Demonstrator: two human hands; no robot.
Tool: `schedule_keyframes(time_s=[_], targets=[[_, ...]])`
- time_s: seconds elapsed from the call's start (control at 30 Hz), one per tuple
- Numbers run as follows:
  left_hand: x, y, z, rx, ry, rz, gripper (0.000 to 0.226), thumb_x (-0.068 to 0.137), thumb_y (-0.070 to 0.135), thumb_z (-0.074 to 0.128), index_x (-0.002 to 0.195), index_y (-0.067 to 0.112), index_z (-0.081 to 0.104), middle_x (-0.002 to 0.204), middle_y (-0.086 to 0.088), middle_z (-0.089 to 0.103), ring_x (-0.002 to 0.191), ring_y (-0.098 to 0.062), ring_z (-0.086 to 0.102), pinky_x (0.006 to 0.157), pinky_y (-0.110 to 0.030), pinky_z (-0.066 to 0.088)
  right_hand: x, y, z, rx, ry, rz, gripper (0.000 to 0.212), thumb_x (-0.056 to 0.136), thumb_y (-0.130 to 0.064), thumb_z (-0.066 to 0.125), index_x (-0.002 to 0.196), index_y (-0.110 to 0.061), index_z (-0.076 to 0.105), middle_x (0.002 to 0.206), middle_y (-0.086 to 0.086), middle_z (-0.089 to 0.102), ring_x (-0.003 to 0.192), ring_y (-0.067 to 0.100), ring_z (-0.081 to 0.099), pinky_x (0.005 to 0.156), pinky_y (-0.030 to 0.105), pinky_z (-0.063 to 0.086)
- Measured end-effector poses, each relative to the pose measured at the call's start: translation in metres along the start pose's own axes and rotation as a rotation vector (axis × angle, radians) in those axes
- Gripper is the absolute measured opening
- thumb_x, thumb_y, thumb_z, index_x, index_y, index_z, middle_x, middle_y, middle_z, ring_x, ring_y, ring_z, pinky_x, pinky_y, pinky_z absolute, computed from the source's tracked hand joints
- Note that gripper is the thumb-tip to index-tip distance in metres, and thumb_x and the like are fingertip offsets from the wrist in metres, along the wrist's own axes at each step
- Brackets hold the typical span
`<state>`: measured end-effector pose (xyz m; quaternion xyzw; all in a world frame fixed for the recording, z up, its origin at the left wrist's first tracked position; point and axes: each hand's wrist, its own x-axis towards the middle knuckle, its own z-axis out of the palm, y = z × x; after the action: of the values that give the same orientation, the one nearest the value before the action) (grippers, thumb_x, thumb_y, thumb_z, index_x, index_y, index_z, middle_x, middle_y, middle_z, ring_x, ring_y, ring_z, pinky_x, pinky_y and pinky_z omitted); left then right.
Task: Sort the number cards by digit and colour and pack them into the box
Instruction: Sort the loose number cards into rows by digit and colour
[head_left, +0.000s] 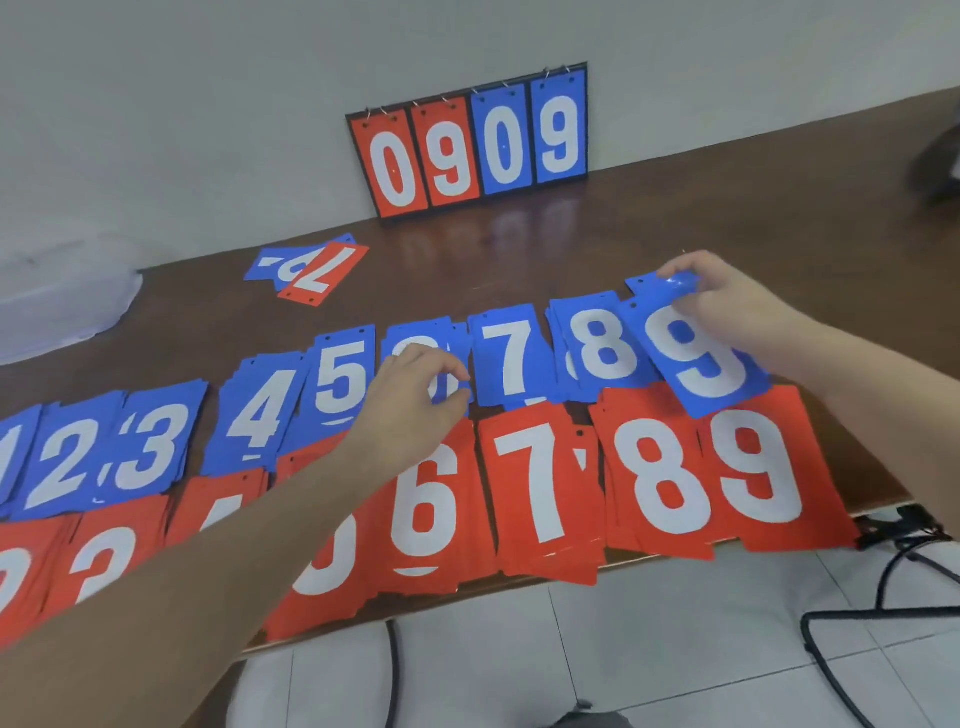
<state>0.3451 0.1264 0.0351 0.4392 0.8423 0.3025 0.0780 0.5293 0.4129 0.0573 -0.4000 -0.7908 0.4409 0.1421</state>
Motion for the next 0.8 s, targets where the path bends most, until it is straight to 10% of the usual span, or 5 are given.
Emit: schedule_keyframes(time_s=[0.23,0.43,0.8], targets=[[0.016,0.012,0.014,0.043,0.003,-0.061,0.016,0.094,0.021,0.067,0.098,0.035,0.062,0.11,0.016,0.054,0.11,-0.009,0.048,0.097,-0.031,0.045,0.046,0.024,-0.013,-0.12,0.011,-0.027,0.04,0.091,-0.008,0.047,0.123,-0.031,0.054,0.09,0.006,0.06,0.063,0.023,0.05,0.058,0.033,0.04],[0.033,0.013,0.014,0.051,0.056,-0.072,0.018,0.094,0.016,0.066,0.096,0.033,0.062,0.103,0.023,0.051,0.101,-0.01,0.047,0.083,-0.021,0.041,0.056,0.036,-0.01,-0.467,0.067,-0.102,0.042,0.089,-0.019,0.064,0.127,-0.032,0.055,0.141,0.002,0.047,0.133,0.032,0.034,0.109,0.045,0.03],[0.05,-0.032,-0.024,0.029,0.077,-0.139,0.011,0.095,0.02,0.065,0.097,0.031,0.064,0.114,0.011,0.054,0.103,-0.015,0.047,0.088,-0.024,0.035,0.054,-0.012,0.054,-0.278,-0.073,-0.348,0.017,0.095,-0.025,0.061,0.107,-0.037,0.059,0.113,-0.008,0.055,0.114,0.02,0.046,0.083,0.024,0.038]])
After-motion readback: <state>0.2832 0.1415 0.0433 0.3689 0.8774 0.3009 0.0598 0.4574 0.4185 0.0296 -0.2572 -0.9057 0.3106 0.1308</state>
